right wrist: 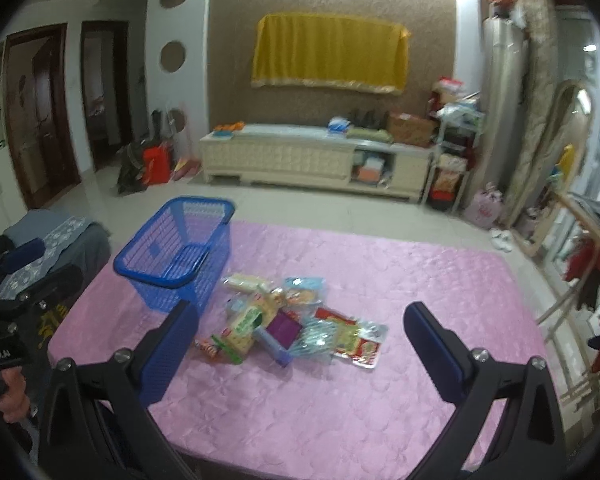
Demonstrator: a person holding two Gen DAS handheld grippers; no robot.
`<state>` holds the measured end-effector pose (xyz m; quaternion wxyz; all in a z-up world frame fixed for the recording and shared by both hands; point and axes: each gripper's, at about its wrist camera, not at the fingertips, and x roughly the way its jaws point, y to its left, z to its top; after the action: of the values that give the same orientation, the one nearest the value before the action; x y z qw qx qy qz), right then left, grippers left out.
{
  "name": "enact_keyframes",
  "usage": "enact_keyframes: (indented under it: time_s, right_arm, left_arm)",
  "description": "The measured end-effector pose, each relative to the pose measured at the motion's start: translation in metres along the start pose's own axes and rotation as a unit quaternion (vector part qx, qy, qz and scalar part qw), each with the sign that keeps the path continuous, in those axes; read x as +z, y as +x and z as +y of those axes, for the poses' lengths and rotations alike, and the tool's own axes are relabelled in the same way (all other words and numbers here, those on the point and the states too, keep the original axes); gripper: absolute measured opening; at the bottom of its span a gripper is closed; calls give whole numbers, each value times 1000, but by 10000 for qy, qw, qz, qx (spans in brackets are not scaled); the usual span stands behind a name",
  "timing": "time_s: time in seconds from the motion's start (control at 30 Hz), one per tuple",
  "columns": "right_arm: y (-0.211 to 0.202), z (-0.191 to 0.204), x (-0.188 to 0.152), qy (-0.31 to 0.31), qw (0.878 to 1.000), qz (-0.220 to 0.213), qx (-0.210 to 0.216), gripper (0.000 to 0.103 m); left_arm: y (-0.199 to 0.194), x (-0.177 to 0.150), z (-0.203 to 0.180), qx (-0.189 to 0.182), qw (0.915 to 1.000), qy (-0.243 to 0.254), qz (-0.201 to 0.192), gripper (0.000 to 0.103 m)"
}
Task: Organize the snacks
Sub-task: 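Reach the right tool to the orange stick snack and grasp it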
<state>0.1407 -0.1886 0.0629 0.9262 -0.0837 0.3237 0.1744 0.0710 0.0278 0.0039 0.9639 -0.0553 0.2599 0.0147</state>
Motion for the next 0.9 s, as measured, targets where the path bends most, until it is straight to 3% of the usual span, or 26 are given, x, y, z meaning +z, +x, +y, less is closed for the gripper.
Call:
enact_keyframes:
  time_s: [0.17, 0.33, 0.53, 0.73, 0.9]
  right_arm:
    - [47, 11, 7, -376, 9977, 415, 390, 103]
    - [92, 27, 8, -755, 9941, 602, 490, 103]
    - [136, 45, 2, -985, 9874, 825, 921, 103]
    - [166, 73, -16, -1448, 9731, 1065, 1439, 102]
    - [190, 103, -32, -2056, 9536, 1278, 1793, 90]
  left_arm:
    - [34, -2, 12, 120, 9994, -77, 320, 103]
    - [72, -12, 32, 353, 9965, -141, 745, 103]
    - [105, -34, 53, 565, 9900, -252, 1268, 103]
    - [125, -66, 71, 741, 9807, -474, 1744, 103]
    - [134, -90, 81, 770, 9732, -518, 2102, 103]
